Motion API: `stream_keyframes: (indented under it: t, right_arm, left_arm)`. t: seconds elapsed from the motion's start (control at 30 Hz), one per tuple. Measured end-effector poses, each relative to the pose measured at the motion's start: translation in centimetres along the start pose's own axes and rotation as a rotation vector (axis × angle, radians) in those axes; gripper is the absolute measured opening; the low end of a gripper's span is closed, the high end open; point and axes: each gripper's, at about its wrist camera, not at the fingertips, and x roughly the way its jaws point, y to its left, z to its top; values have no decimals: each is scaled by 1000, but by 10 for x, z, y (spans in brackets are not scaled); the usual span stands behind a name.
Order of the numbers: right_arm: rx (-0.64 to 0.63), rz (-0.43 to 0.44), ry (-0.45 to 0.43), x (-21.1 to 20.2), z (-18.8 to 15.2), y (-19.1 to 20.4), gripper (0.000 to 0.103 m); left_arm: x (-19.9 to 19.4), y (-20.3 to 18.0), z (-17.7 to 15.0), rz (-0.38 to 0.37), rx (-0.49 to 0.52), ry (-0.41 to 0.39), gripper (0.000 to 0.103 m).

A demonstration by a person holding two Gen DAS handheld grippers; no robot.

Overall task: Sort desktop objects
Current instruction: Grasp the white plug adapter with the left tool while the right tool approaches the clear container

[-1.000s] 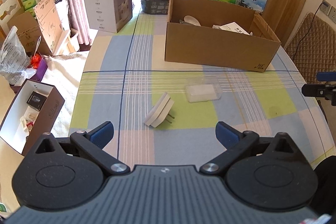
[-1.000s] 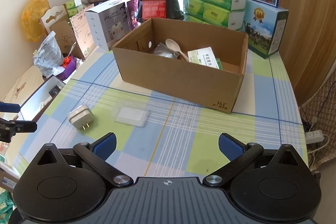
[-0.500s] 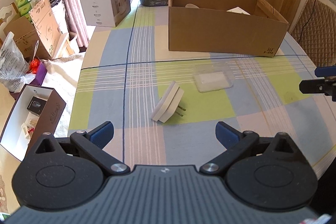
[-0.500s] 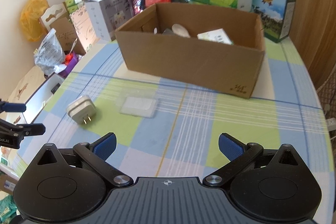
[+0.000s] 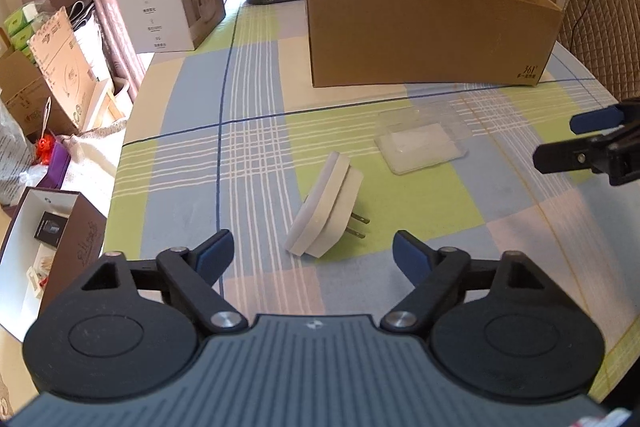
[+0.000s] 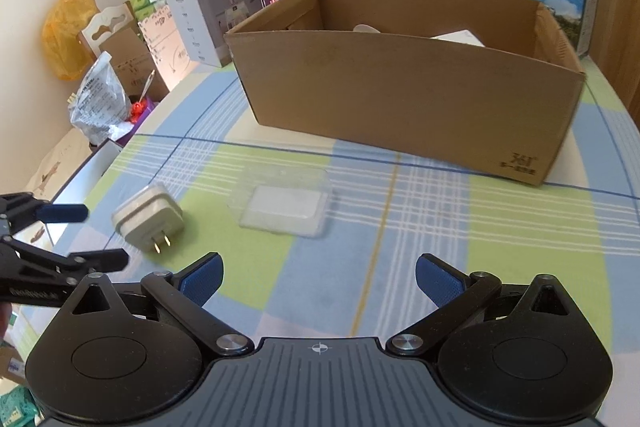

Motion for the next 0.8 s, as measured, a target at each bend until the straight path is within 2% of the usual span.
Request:
stream_keyframes:
  t: [0.1,0.3,0.47,0.8]
  right_arm:
    - [-10,-1,-15,12,2,2,100]
    - [-19,6,-19,31,4,2,100]
    - [28,17,-17,46,11,-1,100]
    - [59,43,-19,69,19,12,100]
  left_arm:
    - [11,-1,2,-4,7,-12,74]
    - [27,-3,5,-27,19,-29,58]
    - [37,-2,4,-29,11,-32,35]
    - [41,12,6,-30,-59,-63,31]
